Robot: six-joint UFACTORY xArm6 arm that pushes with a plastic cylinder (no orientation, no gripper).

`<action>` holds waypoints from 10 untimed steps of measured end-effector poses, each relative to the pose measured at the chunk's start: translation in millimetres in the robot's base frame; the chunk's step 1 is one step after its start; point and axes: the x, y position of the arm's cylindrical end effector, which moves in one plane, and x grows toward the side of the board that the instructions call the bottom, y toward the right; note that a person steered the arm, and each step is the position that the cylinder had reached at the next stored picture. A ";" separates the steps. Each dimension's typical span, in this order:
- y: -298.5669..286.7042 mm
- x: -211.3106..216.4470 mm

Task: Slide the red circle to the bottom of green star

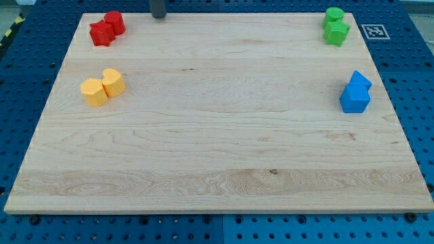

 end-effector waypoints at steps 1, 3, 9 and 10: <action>-25.1 -0.6; -55.9 -0.8; -62.2 40.8; -31.1 40.8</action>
